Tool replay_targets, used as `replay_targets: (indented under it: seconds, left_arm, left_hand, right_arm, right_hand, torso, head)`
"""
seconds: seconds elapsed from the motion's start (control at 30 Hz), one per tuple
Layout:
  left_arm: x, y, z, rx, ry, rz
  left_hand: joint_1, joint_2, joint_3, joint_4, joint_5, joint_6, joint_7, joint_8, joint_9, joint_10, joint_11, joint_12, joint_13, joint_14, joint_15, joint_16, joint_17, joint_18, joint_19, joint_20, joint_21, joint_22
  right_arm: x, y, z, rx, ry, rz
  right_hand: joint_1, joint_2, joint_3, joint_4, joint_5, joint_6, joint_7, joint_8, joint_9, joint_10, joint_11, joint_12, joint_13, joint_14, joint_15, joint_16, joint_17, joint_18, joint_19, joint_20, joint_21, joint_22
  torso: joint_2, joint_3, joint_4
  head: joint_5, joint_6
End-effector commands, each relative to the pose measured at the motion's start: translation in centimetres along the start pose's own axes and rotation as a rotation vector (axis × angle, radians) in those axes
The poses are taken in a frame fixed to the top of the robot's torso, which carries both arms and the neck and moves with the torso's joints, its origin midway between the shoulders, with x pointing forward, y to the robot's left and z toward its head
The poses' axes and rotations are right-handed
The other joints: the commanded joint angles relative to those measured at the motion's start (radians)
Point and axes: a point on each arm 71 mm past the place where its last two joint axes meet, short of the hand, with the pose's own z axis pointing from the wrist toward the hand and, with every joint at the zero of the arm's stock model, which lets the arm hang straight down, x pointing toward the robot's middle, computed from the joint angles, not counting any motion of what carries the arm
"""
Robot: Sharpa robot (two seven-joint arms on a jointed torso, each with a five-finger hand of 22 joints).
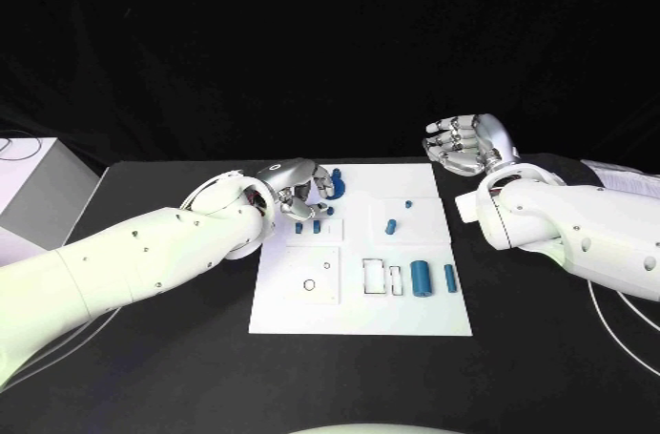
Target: Assemble the parts on the task board
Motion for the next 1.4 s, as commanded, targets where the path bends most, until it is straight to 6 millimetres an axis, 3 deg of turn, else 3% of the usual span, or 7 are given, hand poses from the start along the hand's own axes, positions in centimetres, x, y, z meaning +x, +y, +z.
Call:
replay_targets:
  seconds: [0.03,0.53,1.0,1.27,1.4]
  left_arm:
    - [0.8,-0.1,0.3,0.004,0.075,0.058]
    - [1.8,-0.1,1.4,-0.046,0.126,0.091]
    - [2.1,-0.6,1.9,-0.067,0.153,0.095]
    - [2.1,-0.7,2.0,-0.076,0.151,0.096]
    - [2.2,-0.6,2.0,-0.083,0.159,0.097]
  left_hand:
    - [-0.017,0.0,-0.004,-0.006,-0.002,0.008,-0.002,-0.01,-0.007,0.008,0.002,-0.009,-0.006,0.008,-0.003,0.009,0.004,-0.022,0.012,0.0,0.012,0.013]
    - [-0.037,-0.004,-0.028,-0.009,-0.002,0.019,-0.007,-0.029,-0.022,0.007,0.003,-0.03,-0.021,0.017,-0.001,0.03,0.008,-0.028,0.027,0.002,0.037,0.04]
    - [-0.023,0.01,-0.022,-0.023,-0.002,0.031,-0.008,-0.041,-0.031,0.023,0.001,-0.035,-0.028,0.032,-0.002,0.056,0.025,-0.034,0.049,0.002,0.069,0.073]
    - [-0.017,0.029,-0.011,-0.031,-0.002,0.053,-0.01,-0.044,-0.036,0.043,-0.003,-0.034,-0.03,0.041,-0.005,0.073,0.033,-0.037,0.061,0.0,0.088,0.093]
    - [0.01,0.052,0.005,-0.063,-0.002,0.083,-0.014,-0.046,-0.039,0.092,-0.02,-0.012,-0.021,0.077,-0.02,0.113,0.08,-0.049,0.104,-0.013,0.143,0.152]
  right_arm:
    - [0.2,0.1,0.0,-0.011,0.018,0.002]
    - [0.4,0.2,0.0,-0.013,0.02,0.004]
    - [0.5,0.3,0.0,-0.015,0.024,0.005]
    - [0.6,0.3,0.0,-0.015,0.024,0.006]
    - [0.6,0.3,0.0,-0.015,0.025,0.006]
  right_hand:
    - [0.003,0.001,-0.002,-0.006,0.006,-0.003,0.015,-0.005,-0.001,-0.004,0.004,-0.005,-0.001,0.002,0.007,-0.006,-0.001,0.006,-0.004,-0.003,-0.004,-0.001]
    - [0.001,0.001,-0.002,-0.006,0.007,-0.003,0.016,-0.006,-0.001,-0.005,0.005,-0.006,-0.001,0.002,0.007,-0.006,-0.002,0.005,-0.004,-0.003,-0.004,-0.003]
    - [0.0,0.002,-0.002,-0.005,0.008,-0.004,0.016,-0.006,-0.001,-0.006,0.005,-0.006,-0.001,0.002,0.008,-0.007,-0.003,0.005,-0.004,-0.002,-0.004,-0.004]
    - [0.0,0.002,-0.002,-0.005,0.008,-0.004,0.016,-0.006,-0.001,-0.006,0.005,-0.006,-0.001,0.002,0.008,-0.007,-0.003,0.005,-0.004,-0.002,-0.004,-0.004]
    - [-0.001,0.003,-0.002,-0.005,0.009,-0.003,0.016,-0.007,-0.001,-0.006,0.005,-0.006,-0.001,0.002,0.008,-0.008,-0.004,0.005,-0.004,-0.002,-0.004,-0.006]
  torso:
    - [-0.001,0.0,-0.001]
    - [0.0,0.0007,0.0004]
    - [0.0,0.0009,0.0008]
    - [-0.002,0.0009,0.0005]
    - [-0.002,0.001,0.001]
  head:
    - [-0.002,0.0]
    - [-0.006,0.001]
    - [-0.007,-0.006]
    - [-0.007,-0.009]
    - [-0.009,-0.009]
